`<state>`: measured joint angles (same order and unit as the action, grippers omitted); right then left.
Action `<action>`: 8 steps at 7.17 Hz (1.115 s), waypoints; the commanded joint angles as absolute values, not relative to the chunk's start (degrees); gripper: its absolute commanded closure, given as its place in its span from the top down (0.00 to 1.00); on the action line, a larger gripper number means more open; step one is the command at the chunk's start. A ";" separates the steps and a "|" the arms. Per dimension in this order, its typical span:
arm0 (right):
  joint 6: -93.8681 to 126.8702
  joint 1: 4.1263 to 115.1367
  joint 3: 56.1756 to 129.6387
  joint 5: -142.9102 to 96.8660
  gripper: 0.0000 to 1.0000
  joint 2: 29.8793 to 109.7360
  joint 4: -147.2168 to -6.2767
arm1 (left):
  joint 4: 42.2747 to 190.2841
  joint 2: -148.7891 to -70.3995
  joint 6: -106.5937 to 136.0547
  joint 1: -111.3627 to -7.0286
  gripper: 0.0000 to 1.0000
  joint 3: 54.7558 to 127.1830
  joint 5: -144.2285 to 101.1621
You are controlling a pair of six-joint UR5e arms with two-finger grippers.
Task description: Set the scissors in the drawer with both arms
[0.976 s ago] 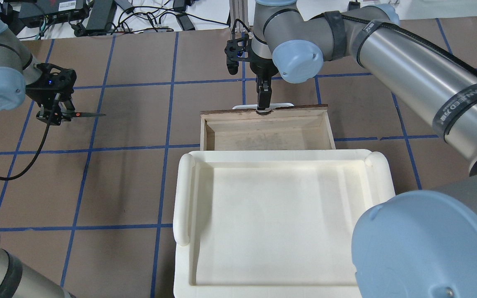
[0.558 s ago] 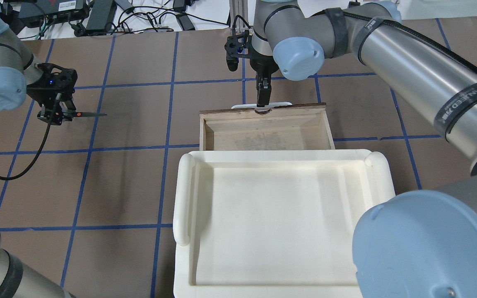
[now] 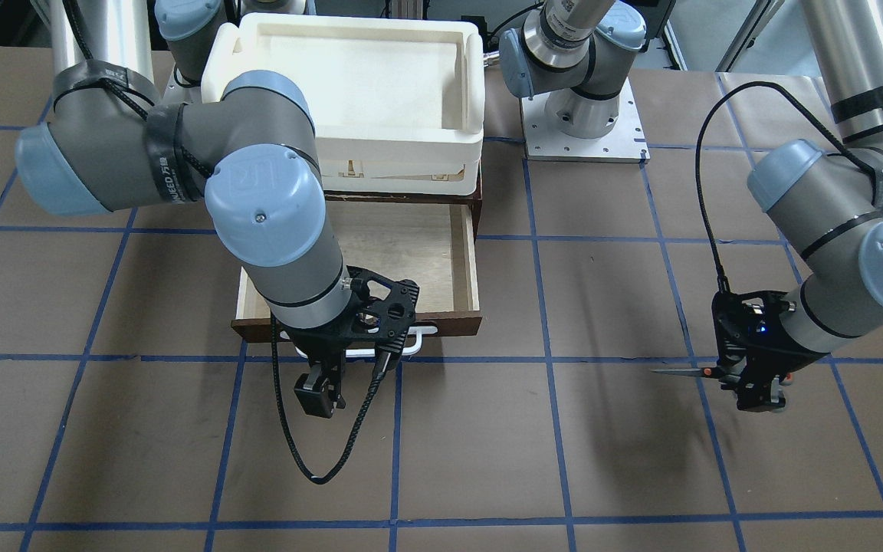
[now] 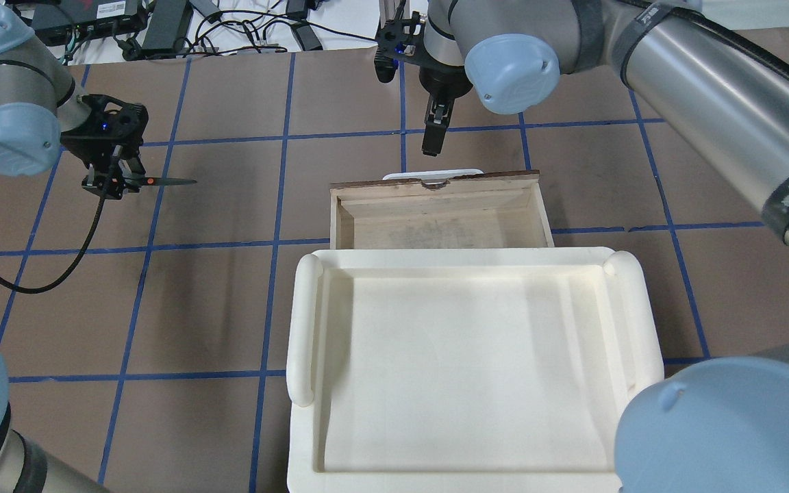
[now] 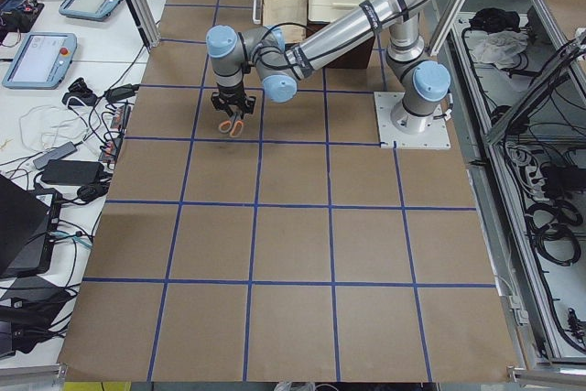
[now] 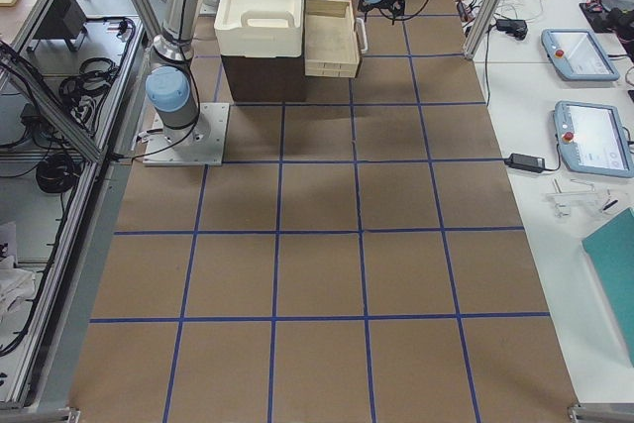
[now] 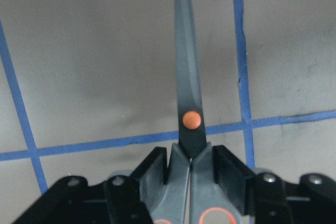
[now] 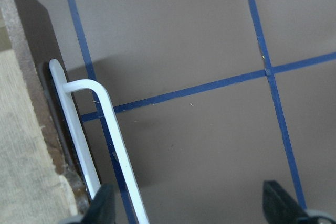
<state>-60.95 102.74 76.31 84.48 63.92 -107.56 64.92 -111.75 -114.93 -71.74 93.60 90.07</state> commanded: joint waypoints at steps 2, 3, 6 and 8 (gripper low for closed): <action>-49.26 98.01 76.46 84.81 1.00 70.91 -103.12 | 70.12 -107.59 -106.64 -78.37 0.00 93.08 89.91; -41.91 96.61 76.64 84.81 1.00 72.84 -102.92 | 71.79 -106.10 -103.83 -80.92 0.00 93.08 89.83; -32.03 91.42 77.08 84.29 1.00 77.94 -97.40 | 74.96 -102.40 -93.90 -88.74 0.00 93.16 89.91; -25.96 90.18 77.08 84.72 1.00 79.88 -92.58 | 75.58 -100.90 -85.91 -95.15 0.00 93.16 90.00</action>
<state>-30.03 91.10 77.03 84.50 78.59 -95.81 75.11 -101.82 -90.77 -91.15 93.15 89.92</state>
